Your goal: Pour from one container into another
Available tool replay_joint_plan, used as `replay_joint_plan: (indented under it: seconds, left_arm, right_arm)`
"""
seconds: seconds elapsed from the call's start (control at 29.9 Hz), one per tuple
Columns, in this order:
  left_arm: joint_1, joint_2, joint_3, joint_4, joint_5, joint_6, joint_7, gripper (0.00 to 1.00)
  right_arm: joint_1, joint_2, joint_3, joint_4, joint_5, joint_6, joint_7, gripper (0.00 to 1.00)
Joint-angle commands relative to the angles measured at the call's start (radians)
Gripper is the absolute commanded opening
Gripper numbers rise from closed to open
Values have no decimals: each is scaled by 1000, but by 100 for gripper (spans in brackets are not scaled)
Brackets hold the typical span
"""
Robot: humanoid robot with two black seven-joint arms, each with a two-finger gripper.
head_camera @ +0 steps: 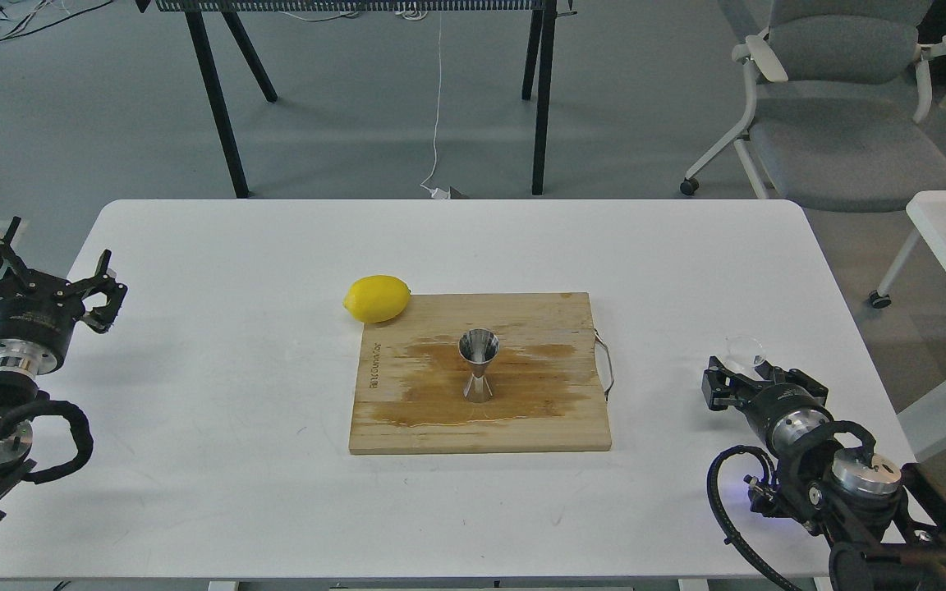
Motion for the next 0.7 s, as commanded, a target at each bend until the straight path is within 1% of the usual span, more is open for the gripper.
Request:
replay_joint_plan:
  seconds: [0.0, 0.07, 0.4, 0.57, 0.67]
  left_arm:
    - [0, -1, 0, 0, 0, 0, 0, 99]
    - [-2, -3, 0, 0, 0, 0, 0, 99]
    - [-2, -7, 0, 0, 0, 0, 0, 99]
    - [-2, -7, 0, 1, 0, 0, 0, 99]
    - [-2, -3, 6, 11, 5, 0, 0, 99]
  right_arm:
    - [0, 1, 0, 3, 0, 3, 0, 93]
    - [-2, 1, 0, 9, 0, 4, 0, 94]
    - [-21, -14, 0, 127, -1, -14, 2, 94]
    - [-51, -54, 5, 236, 0, -74, 3, 95]
    - [-64, -109, 3, 328, -6, -74, 2, 96]
